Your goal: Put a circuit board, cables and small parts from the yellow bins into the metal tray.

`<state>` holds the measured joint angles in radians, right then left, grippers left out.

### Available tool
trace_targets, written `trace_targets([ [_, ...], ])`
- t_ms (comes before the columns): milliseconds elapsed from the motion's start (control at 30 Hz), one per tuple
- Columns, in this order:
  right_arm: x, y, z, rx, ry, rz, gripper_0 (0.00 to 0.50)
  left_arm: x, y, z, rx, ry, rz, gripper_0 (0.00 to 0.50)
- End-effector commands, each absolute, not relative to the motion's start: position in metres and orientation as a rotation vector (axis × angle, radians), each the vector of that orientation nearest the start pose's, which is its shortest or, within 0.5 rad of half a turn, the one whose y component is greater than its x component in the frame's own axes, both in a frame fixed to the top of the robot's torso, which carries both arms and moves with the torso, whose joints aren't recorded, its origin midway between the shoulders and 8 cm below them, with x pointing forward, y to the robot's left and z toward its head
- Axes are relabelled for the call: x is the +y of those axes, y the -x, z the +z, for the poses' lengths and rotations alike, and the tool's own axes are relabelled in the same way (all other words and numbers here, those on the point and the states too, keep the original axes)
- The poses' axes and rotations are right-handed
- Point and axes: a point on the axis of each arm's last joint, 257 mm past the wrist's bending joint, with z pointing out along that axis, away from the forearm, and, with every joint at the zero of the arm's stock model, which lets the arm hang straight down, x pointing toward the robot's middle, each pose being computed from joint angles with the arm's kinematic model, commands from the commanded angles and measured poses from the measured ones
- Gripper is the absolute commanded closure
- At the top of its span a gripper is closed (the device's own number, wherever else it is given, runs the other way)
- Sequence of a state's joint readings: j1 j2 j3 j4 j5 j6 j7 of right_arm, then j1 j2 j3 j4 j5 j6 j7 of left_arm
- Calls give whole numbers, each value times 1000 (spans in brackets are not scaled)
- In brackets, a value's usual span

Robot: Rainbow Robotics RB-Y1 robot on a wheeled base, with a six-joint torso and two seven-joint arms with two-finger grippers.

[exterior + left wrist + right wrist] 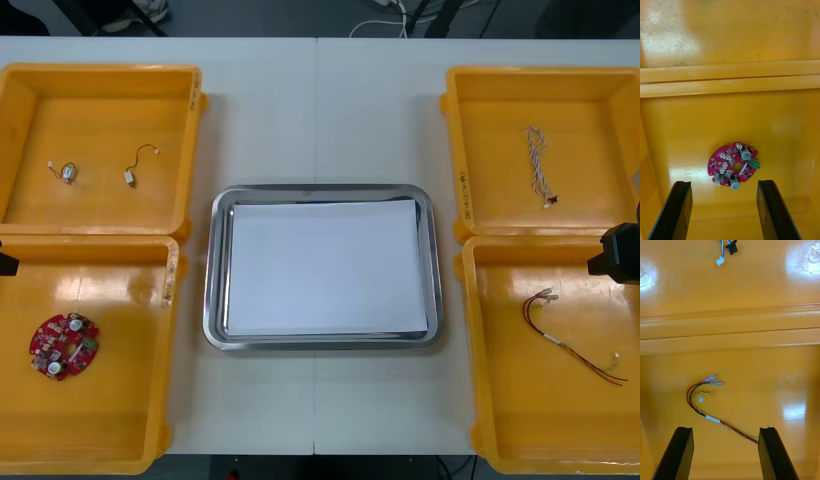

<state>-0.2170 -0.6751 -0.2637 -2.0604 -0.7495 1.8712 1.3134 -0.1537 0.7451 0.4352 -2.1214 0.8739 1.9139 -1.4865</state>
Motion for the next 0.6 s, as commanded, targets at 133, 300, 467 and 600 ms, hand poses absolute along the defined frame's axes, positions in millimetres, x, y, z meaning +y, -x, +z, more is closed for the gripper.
trace_targets([
  [133, -363, -399, -184, 2660, -85, 66, 0, 407, -368, -151, 2651, -236, 87, 0],
  [300, -363, -399, -184, 2660, -85, 66, 0, 407, -368, -151, 2651, -236, 87, 0],
  [467, -363, -399, -184, 2660, -85, 66, 0, 407, -368, -151, 2651, -236, 87, 0],
  [600, -363, -399, -184, 2660, -85, 66, 0, 407, -368, -151, 2651, -236, 87, 0],
])
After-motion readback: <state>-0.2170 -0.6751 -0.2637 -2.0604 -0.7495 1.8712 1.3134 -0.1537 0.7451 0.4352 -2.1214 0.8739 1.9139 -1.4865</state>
